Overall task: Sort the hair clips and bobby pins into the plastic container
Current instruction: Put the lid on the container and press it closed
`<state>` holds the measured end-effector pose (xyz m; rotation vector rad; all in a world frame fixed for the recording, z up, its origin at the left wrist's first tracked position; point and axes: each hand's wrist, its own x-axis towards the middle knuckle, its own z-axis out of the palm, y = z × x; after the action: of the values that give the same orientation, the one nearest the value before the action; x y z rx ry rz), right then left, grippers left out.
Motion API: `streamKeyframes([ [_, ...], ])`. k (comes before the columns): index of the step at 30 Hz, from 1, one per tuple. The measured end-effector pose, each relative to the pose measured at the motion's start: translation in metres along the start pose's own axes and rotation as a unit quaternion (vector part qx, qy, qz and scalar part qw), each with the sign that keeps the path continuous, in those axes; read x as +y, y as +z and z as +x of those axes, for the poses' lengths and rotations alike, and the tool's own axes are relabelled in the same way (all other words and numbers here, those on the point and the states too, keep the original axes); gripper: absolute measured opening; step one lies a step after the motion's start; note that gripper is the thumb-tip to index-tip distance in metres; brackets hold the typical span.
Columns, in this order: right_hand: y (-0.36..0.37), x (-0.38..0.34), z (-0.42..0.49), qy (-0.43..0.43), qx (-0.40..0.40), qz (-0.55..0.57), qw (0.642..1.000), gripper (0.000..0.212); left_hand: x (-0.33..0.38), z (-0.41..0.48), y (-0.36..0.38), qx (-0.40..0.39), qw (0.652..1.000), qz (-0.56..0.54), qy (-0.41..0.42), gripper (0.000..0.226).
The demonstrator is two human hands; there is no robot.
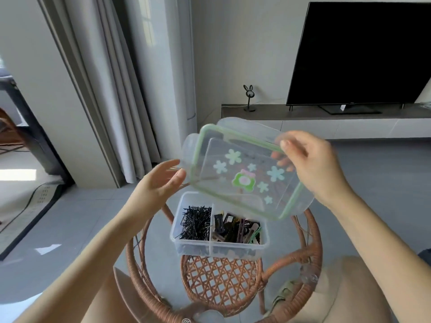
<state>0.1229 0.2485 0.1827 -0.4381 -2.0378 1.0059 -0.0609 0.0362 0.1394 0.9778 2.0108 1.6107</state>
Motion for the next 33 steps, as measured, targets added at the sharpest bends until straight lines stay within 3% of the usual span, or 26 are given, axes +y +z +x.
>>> streamKeyframes([
  [3,0.022,0.012,0.023,0.115,-0.036,0.092,0.989,0.008,0.001,-0.002,-0.006,0.031,0.996,-0.06,-0.052,0.026],
  [8,0.057,0.062,0.016,0.186,-0.117,-0.024,0.975,0.034,-0.024,-0.01,-0.003,0.037,0.98,-0.032,-0.192,0.014],
  [19,0.089,0.095,0.007,0.16,-0.157,-0.152,0.963,0.04,-0.051,0.0,0.002,0.034,0.954,0.113,-0.275,0.014],
  [33,0.094,0.098,-0.004,0.161,-0.147,-0.16,0.963,0.033,-0.065,-0.008,-0.004,0.014,0.954,-0.02,-0.298,0.013],
])
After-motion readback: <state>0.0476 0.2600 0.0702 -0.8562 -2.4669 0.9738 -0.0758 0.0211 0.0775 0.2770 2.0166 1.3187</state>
